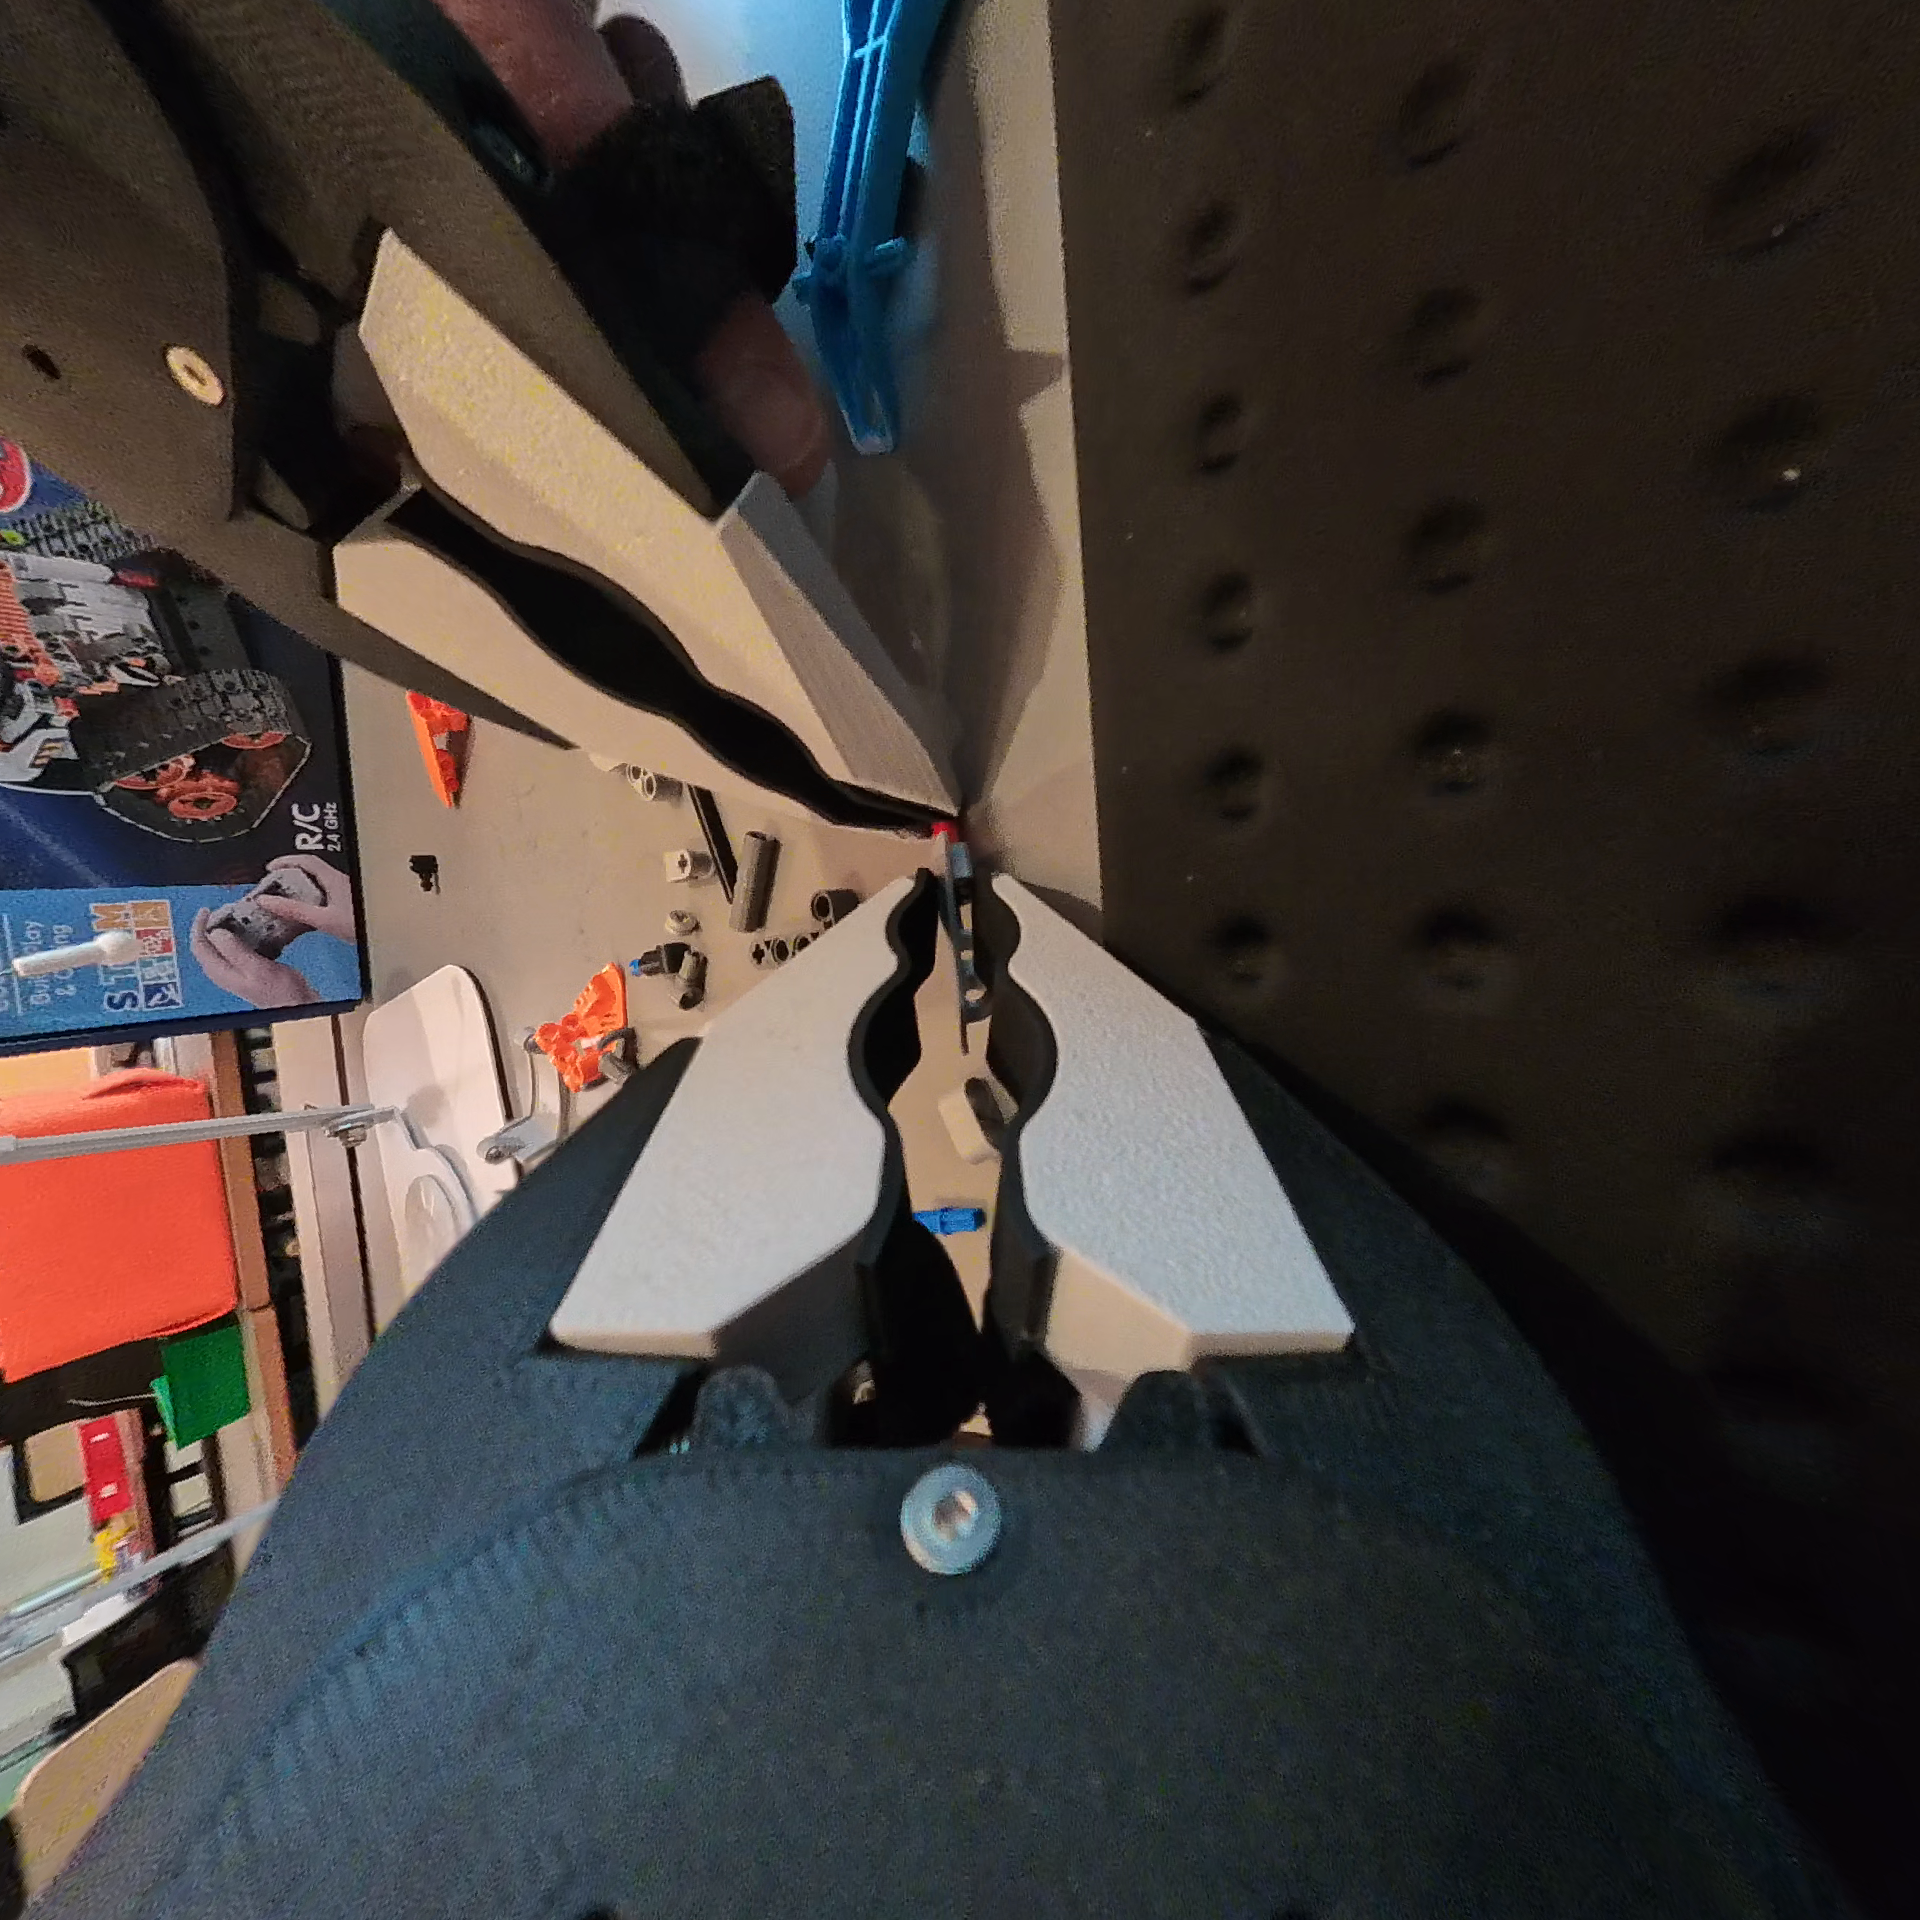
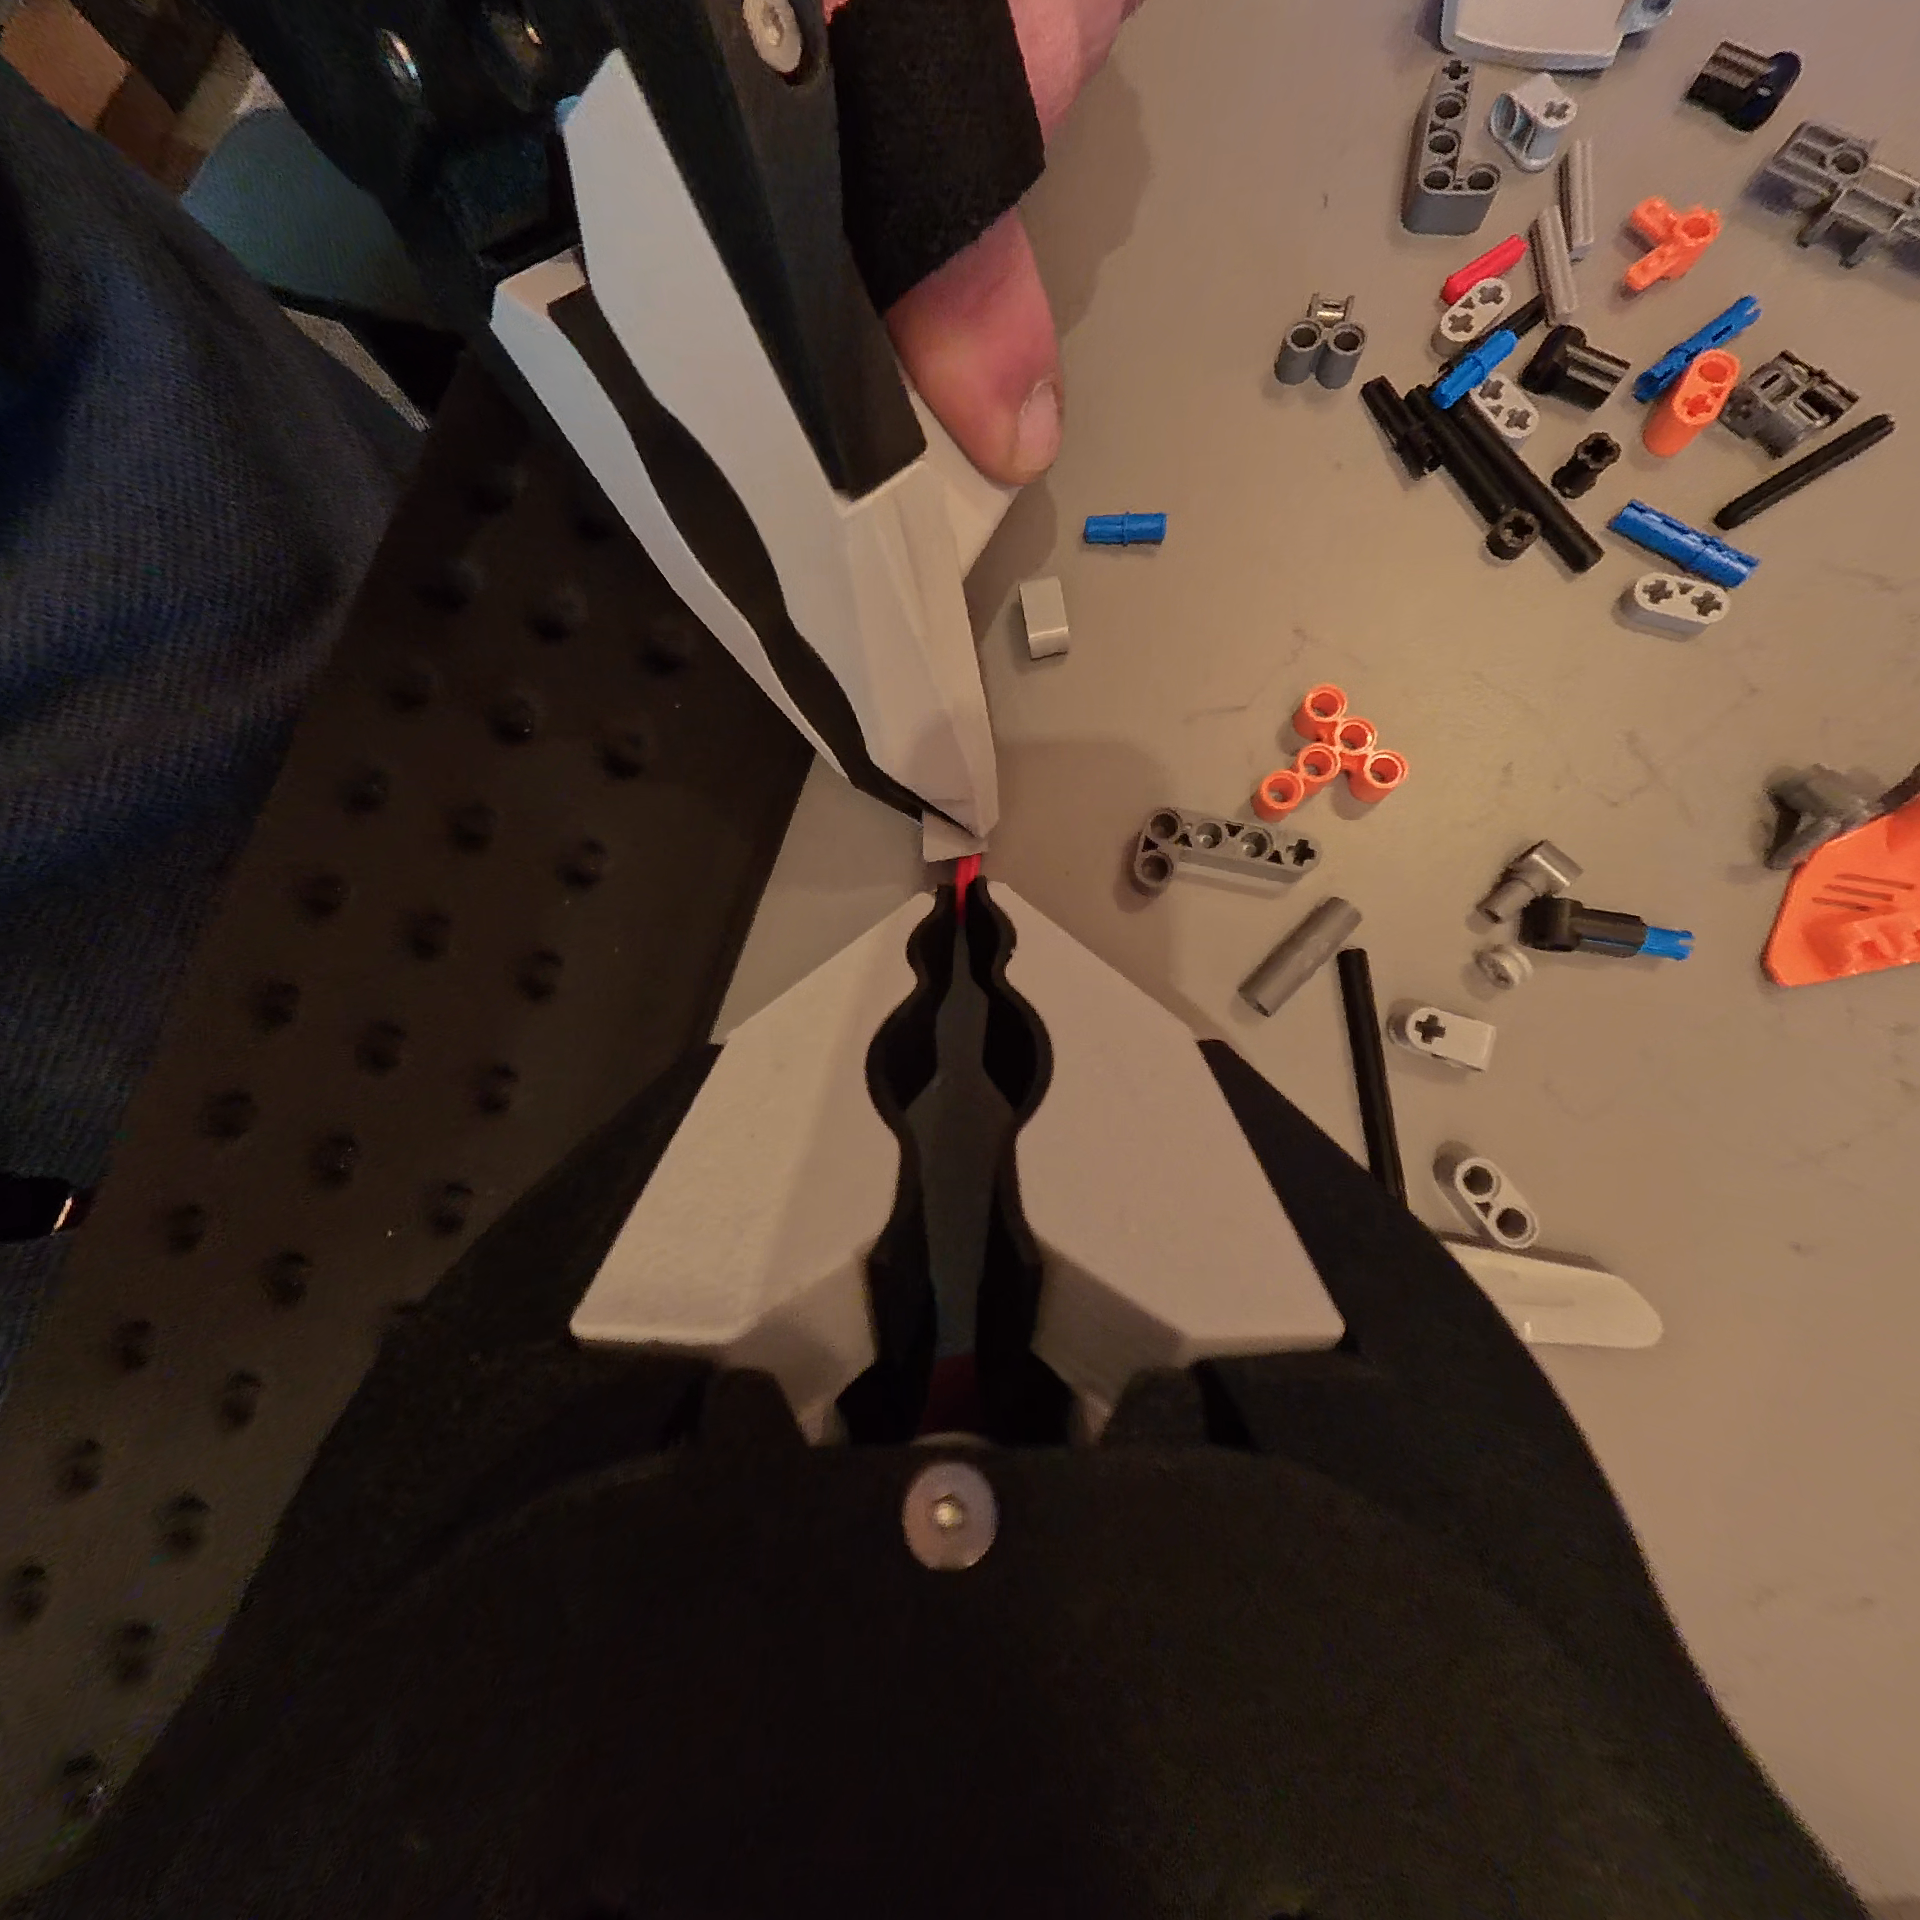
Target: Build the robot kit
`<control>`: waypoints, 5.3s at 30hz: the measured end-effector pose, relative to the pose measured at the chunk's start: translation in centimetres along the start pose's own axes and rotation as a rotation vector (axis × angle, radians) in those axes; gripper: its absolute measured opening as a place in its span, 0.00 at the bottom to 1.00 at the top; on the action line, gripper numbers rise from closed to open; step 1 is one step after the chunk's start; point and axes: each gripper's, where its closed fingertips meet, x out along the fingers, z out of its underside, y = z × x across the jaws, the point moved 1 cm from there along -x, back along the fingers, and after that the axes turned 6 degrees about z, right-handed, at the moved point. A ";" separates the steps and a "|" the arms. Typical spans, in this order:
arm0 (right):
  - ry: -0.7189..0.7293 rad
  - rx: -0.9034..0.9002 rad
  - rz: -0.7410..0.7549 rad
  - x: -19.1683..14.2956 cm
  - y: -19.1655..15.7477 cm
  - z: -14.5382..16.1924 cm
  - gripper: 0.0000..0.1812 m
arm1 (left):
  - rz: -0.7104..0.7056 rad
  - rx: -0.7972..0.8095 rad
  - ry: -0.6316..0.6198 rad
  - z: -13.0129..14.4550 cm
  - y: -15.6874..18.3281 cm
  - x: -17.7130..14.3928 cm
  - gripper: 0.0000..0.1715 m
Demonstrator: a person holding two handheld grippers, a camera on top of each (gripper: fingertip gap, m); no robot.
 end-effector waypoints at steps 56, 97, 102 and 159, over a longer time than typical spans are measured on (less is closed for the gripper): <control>0.036 -0.209 -0.047 0.0 -0.1 0.4 0.00 | 0.257 -0.300 0.302 0.2 0.1 0.2 0.03; 0.045 -0.128 0.104 0.0 -0.1 0.4 0.00 | 0.138 -0.350 0.223 0.6 -0.4 0.0 0.00; 0.047 -0.115 0.125 0.0 -0.1 0.4 0.00 | 0.117 -0.363 0.206 0.5 -0.4 0.0 0.00; -0.020 -0.100 0.225 -3.8 1.6 1.4 0.01 | 0.146 -0.309 0.218 -0.2 -2.0 1.4 0.05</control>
